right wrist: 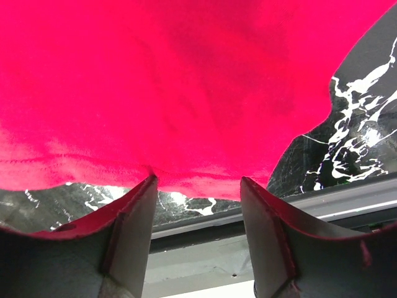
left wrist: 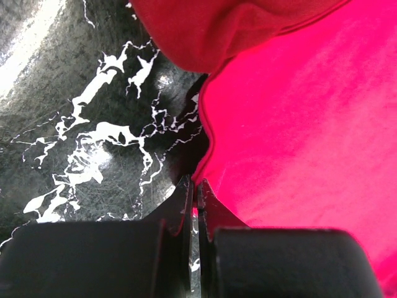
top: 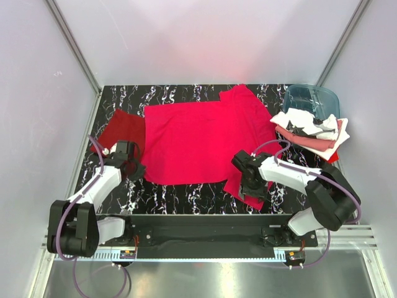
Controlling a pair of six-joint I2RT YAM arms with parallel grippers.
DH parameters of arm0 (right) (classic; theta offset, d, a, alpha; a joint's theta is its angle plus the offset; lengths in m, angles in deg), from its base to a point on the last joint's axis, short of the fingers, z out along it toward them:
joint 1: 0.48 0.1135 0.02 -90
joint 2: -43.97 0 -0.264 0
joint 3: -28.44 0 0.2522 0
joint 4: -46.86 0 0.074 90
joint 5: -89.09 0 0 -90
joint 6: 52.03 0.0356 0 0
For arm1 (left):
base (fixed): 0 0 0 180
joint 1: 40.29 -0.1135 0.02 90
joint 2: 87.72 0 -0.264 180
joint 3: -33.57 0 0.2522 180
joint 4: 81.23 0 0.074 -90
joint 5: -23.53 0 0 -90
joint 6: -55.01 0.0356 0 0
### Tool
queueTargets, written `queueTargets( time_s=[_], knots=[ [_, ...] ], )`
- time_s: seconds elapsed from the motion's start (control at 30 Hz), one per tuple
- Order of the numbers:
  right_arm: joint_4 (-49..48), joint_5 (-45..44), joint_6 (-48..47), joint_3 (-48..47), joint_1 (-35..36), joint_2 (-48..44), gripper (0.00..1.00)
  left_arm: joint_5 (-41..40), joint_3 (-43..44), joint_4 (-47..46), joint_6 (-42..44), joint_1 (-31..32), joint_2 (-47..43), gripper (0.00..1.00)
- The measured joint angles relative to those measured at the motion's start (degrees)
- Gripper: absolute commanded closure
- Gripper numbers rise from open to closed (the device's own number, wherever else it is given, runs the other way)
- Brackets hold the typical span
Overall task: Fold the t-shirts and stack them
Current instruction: Fold the tshirt
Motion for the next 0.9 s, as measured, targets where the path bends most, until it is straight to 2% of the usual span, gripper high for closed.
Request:
queueTargets(
  time_s=[0.17, 0.3, 0.4, 0.43, 0.53, 0.57, 0.9],
  knots=[
    [0.7, 0.0, 0.1, -1.8, 0.0, 2.9, 0.40, 0.0, -0.2, -0.1, 0.0, 0.0, -2.7, 1.00],
    [1.3, 0.1, 0.0, -3.2, 0.0, 4.6, 0.46, 0.0, -0.3, -0.1, 0.0, 0.0, -4.5, 1.00],
    [1.3, 0.2, 0.1, -3.7, 0.0, 5.1, 0.60, 0.0, -0.7, -0.1, 0.0, 0.0, -5.8, 1.00],
    [1.2, 0.2, 0.0, -3.7, 0.0, 5.2, 0.69, 0.0, -0.9, -0.1, 0.0, 0.0, -6.0, 1.00],
    [0.8, 0.2, -0.1, -3.6, 0.0, 5.3, 0.87, 0.0, -1.0, 0.0, 0.0, 0.0, -6.4, 1.00],
    [0.5, 0.2, 0.0, -3.6, 0.0, 5.2, 0.99, 0.0, -1.0, 0.0, 0.0, 0.0, -6.6, 1.00],
    [-0.1, 0.3, -0.6, -1.7, 0.0, -1.0, 1.00, -0.5, -1.1, 0.4, 0.0, 0.0, -10.5, 1.00]
  ],
)
